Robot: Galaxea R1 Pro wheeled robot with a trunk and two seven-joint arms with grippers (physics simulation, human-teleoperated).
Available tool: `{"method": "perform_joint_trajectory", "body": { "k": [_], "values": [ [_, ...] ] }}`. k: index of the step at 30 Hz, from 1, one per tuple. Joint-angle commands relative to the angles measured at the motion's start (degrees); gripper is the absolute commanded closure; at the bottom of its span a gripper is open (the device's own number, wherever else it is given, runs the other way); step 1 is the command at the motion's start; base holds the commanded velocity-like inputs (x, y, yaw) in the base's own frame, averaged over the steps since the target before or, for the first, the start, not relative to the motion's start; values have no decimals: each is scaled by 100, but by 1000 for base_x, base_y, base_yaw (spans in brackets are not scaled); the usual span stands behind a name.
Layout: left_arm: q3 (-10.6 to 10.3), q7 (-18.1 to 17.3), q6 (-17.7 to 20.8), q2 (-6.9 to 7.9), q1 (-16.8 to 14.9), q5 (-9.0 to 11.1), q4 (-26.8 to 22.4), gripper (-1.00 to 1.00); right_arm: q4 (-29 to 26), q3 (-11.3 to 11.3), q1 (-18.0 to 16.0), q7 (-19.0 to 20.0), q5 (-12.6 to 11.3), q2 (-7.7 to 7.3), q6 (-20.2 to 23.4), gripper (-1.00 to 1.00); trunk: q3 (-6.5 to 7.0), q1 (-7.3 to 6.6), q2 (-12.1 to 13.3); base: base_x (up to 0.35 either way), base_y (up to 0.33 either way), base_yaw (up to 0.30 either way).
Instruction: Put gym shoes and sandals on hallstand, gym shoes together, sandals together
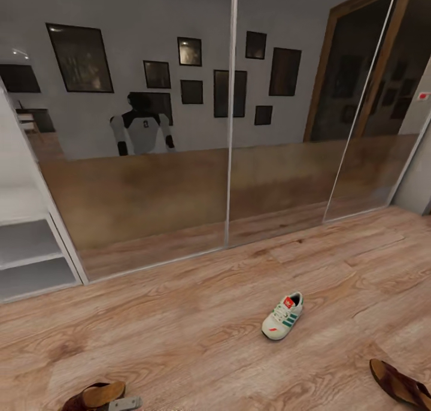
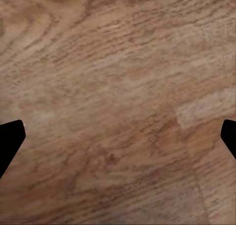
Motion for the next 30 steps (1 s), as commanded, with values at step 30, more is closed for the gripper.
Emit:
{"method": "perform_joint_trajectory", "body": {
  "k": [30],
  "values": [
    [5,-1105,-16,-31,-3,57,-1509,-100,25,-8,0,-27,49,10,-37,-100,-5,-1,-2,0,0,116]
  ]
}}
